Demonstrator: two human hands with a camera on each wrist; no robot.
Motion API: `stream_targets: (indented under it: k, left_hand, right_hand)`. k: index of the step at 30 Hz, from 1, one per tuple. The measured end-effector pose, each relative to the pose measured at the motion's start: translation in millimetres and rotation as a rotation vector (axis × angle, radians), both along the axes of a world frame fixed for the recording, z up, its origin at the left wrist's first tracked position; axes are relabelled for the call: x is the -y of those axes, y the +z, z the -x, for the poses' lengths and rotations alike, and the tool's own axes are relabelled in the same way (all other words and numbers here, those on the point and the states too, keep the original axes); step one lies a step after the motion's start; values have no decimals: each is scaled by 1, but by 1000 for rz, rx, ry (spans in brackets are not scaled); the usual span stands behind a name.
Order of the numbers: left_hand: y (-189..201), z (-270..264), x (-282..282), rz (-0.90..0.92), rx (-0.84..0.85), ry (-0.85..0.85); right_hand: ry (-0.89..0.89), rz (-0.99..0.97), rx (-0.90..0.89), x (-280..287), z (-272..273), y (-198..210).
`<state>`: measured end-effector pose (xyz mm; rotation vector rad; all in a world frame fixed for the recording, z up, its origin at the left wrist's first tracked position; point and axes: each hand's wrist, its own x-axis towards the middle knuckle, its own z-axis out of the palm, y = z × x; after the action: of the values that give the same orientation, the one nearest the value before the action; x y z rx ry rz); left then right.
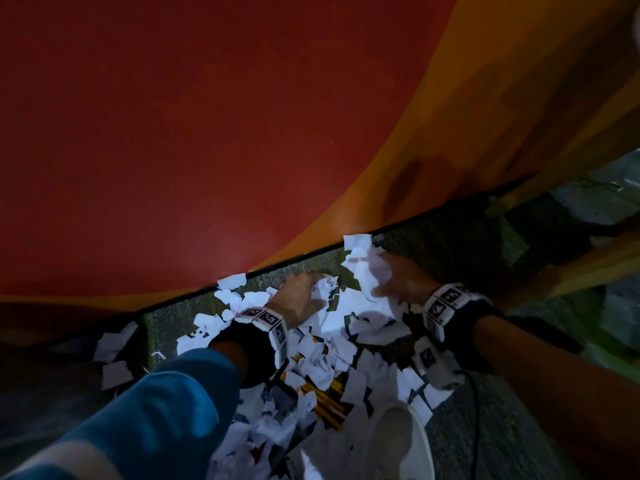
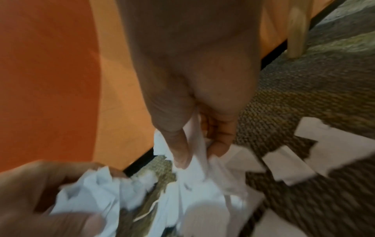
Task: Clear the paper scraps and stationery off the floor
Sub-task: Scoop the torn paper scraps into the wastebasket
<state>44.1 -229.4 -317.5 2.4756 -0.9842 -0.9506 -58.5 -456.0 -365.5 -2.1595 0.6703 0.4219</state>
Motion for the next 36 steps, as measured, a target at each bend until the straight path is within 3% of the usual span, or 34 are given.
stream_targets:
  k: [4, 7, 10, 12, 15, 18, 21, 27, 33, 36]
  left_hand:
    - [-23, 3, 7, -75, -86, 20]
    - [-41, 11, 7, -143, -95, -30]
    - [-49, 29, 10, -239, 49, -106]
    - [-53, 36, 9, -201, 95, -97]
    - [-61, 35, 5, -88, 26, -41]
    - [-49, 33, 5, -59, -30, 36]
    - [-33, 30, -1, -16, -63, 142]
    - [41, 13, -24, 74, -66, 309]
    - [158, -8, -73, 79, 38, 335]
    - [217, -25, -117, 50, 80, 351]
  right_hand:
    - [47, 115, -43, 26, -27, -53]
    - [115, 336, -193, 10, -38, -38]
    - [100, 458, -181, -12, -37, -15]
    - [84, 447, -135, -18, -35, -8]
    - [127, 335, -127, -26, -31, -13]
    - [153, 234, -15, -34, -24, -16]
    - [141, 110, -13, -38, -17, -2]
    - [-57, -142, 69, -30, -2, 62]
    - [36, -229, 211, -58, -17, 176]
    - [162, -173, 244, -97, -39, 237]
